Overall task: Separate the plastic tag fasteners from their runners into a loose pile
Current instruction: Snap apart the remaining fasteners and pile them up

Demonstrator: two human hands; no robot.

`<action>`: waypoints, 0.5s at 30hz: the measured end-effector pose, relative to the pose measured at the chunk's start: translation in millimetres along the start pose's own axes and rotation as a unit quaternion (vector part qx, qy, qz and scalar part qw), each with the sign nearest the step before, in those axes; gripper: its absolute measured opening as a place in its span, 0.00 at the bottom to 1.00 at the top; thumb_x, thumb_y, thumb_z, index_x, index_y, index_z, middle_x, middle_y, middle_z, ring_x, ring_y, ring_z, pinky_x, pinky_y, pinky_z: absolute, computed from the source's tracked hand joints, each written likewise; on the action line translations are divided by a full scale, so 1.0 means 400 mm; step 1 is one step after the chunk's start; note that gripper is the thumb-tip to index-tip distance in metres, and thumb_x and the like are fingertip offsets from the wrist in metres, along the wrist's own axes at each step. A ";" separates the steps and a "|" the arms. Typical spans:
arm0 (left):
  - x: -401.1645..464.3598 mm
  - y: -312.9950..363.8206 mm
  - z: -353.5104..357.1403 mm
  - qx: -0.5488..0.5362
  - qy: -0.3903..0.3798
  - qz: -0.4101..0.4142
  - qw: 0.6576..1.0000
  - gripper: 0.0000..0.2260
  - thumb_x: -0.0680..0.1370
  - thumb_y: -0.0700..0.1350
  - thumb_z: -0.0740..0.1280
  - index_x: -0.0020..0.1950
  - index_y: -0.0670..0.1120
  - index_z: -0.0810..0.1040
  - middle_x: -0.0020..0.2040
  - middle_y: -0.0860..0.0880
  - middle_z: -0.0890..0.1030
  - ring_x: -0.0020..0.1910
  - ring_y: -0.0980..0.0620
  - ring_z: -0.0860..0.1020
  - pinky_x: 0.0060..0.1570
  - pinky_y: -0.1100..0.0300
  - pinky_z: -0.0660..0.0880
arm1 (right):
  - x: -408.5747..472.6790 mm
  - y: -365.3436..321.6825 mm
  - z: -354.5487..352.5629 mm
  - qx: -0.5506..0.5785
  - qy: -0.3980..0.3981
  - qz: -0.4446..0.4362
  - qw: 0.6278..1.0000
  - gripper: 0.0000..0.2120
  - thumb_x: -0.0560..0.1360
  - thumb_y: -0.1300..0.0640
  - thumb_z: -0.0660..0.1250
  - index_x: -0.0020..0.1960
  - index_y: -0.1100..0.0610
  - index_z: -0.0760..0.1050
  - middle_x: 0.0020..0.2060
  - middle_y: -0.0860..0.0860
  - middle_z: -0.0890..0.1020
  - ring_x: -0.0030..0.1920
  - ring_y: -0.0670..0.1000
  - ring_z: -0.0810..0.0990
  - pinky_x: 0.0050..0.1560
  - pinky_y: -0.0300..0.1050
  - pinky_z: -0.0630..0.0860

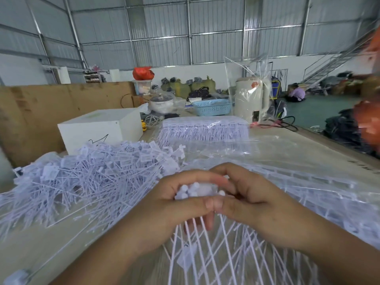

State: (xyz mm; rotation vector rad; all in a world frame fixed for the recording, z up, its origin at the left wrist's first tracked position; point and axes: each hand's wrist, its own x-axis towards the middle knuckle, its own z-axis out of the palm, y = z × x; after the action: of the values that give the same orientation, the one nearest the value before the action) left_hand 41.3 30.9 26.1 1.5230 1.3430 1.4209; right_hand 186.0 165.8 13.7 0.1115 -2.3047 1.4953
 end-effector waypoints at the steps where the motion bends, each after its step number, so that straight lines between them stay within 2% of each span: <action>1: -0.002 0.005 -0.004 0.006 -0.028 -0.020 0.999 0.12 0.69 0.49 0.72 0.53 0.54 0.84 0.33 0.51 0.82 0.32 0.55 0.80 0.35 0.65 0.74 | -0.001 -0.001 0.000 0.001 -0.004 0.008 1.000 0.14 0.78 0.49 0.68 0.61 0.51 0.71 0.41 0.55 0.84 0.45 0.59 0.83 0.51 0.62 0.76; 2: -0.004 0.009 -0.008 0.009 -0.054 -0.043 0.998 0.13 0.70 0.48 0.71 0.53 0.53 0.84 0.34 0.50 0.82 0.33 0.53 0.81 0.37 0.61 0.75 | 0.000 0.001 0.002 -0.005 0.001 0.015 1.000 0.17 0.76 0.46 0.69 0.62 0.48 0.70 0.41 0.58 0.83 0.45 0.63 0.82 0.53 0.66 0.74; 3: -0.006 0.008 -0.010 0.009 -0.077 -0.065 0.995 0.14 0.69 0.46 0.71 0.54 0.53 0.84 0.36 0.49 0.83 0.34 0.52 0.82 0.40 0.56 0.75 | 0.000 0.005 0.003 -0.013 0.012 0.020 1.000 0.19 0.74 0.44 0.69 0.62 0.46 0.71 0.39 0.60 0.81 0.42 0.64 0.80 0.50 0.67 0.74; 4: -0.006 0.005 -0.009 0.006 -0.094 -0.084 0.992 0.14 0.69 0.44 0.71 0.53 0.53 0.83 0.38 0.49 0.83 0.35 0.51 0.82 0.42 0.54 0.74 | 0.000 0.009 0.003 -0.019 0.023 0.020 0.999 0.18 0.72 0.42 0.69 0.60 0.43 0.72 0.35 0.58 0.78 0.36 0.62 0.76 0.43 0.64 0.72; 5: -0.007 0.003 -0.005 0.005 -0.101 -0.097 0.990 0.14 0.68 0.43 0.70 0.52 0.54 0.83 0.38 0.49 0.83 0.36 0.51 0.83 0.42 0.56 0.75 | 0.000 0.011 0.004 -0.029 0.032 0.020 0.999 0.16 0.72 0.42 0.68 0.59 0.42 0.72 0.31 0.53 0.74 0.32 0.58 0.71 0.36 0.59 0.68; 6: -0.007 0.000 0.001 0.008 -0.097 -0.104 0.990 0.13 0.67 0.43 0.71 0.50 0.55 0.83 0.38 0.50 0.83 0.36 0.52 0.83 0.40 0.60 0.76 | 0.001 0.010 0.004 -0.038 0.037 0.022 0.998 0.14 0.73 0.41 0.67 0.57 0.41 0.73 0.30 0.50 0.71 0.31 0.55 0.68 0.34 0.55 0.65; 8: -0.003 -0.008 0.008 0.032 -0.074 -0.101 0.992 0.11 0.67 0.45 0.70 0.46 0.56 0.82 0.37 0.50 0.82 0.36 0.53 0.82 0.38 0.65 0.75 | 0.004 0.006 0.001 -0.050 0.042 0.030 0.997 0.11 0.74 0.41 0.65 0.55 0.42 0.75 0.30 0.48 0.72 0.32 0.53 0.68 0.34 0.54 0.65; 11: -0.001 -0.009 0.002 0.044 -0.056 -0.085 0.994 0.07 0.67 0.44 0.70 0.42 0.55 0.81 0.34 0.50 0.81 0.34 0.54 0.80 0.38 0.63 0.74 | 0.004 -0.004 -0.008 -0.089 0.019 0.041 0.995 0.16 0.73 0.36 0.62 0.49 0.46 0.78 0.35 0.53 0.77 0.36 0.56 0.74 0.41 0.59 0.71; 13: -0.002 -0.004 -0.010 0.029 -0.047 -0.077 0.996 0.06 0.66 0.44 0.70 0.40 0.54 0.80 0.32 0.52 0.80 0.32 0.55 0.80 0.36 0.66 0.74 | 0.002 -0.006 -0.020 -0.128 0.002 0.061 0.990 0.20 0.73 0.34 0.62 0.47 0.50 0.79 0.35 0.55 0.76 0.36 0.54 0.74 0.41 0.58 0.71; 15: -0.002 0.000 -0.020 0.017 -0.037 -0.069 0.997 0.05 0.65 0.47 0.70 0.39 0.53 0.80 0.32 0.51 0.78 0.32 0.54 0.80 0.35 0.65 0.74 | 0.001 -0.003 -0.032 -0.137 -0.007 0.081 0.987 0.22 0.74 0.37 0.64 0.46 0.56 0.78 0.32 0.51 0.70 0.33 0.51 0.69 0.38 0.52 0.65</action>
State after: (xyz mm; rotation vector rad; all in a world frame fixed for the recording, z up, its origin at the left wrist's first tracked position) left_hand 33.5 28.7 27.6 1.4610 1.4057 1.2513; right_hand 189.5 176.9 19.7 -0.1441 -2.5564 1.2361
